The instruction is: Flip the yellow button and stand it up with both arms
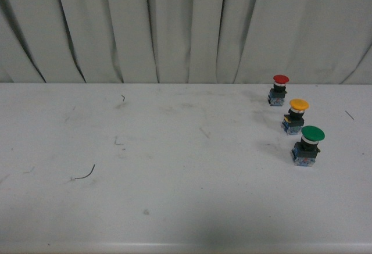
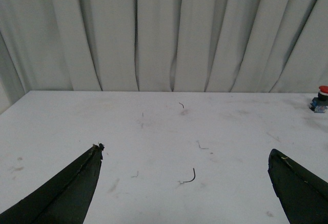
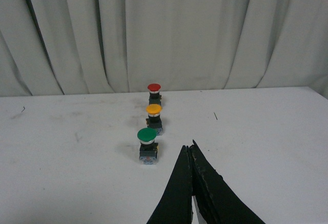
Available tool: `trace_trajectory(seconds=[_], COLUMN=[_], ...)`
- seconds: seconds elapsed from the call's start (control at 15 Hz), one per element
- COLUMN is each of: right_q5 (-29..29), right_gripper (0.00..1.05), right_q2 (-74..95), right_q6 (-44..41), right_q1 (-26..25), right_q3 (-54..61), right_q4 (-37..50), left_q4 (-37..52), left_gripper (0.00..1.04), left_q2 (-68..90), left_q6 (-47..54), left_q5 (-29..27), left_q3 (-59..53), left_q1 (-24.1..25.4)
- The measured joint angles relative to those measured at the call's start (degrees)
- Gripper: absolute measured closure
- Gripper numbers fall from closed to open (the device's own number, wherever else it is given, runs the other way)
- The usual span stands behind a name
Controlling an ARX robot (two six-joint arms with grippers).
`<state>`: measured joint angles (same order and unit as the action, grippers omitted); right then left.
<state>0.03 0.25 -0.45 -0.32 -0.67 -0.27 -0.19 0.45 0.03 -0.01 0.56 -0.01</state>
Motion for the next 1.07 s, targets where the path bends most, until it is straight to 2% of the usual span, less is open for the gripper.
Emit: trace_trajectory(seconds=[0.13, 0.2, 0.6, 0.67, 1.07], right_q5=[-0.02, 0.00, -0.02, -0.02, -0.02], right_gripper=[1.03, 0.96, 0.22, 0.06, 0.06], right_q2=[-0.04, -0.04, -0.04, -0.04, -0.04], right_q6=[0.00, 0.00, 0.00, 0.02, 0.02], right_q1=[0.00, 0.00, 0.00, 0.00, 0.00], right_q3=[0.00, 0.00, 0.00, 0.00, 0.00], right_q4=[0.09, 0.09, 0.09, 0.09, 0.09], left_q4=[0.02, 0.00, 0.00, 0.00, 0.00], left_gripper=[0.07, 0.07, 0.07, 0.07, 0.07], left_q2=[0.00, 0.00, 0.00, 0.00, 0.00], left_q6=[0.00, 0.00, 0.00, 0.00, 0.00], left_q5=[-0.02, -0.02, -0.02, -0.02, -0.02], left_q3=[0.00, 0.00, 0.00, 0.00, 0.00], left_q1=[0.00, 0.00, 0.00, 0.00, 0.00])
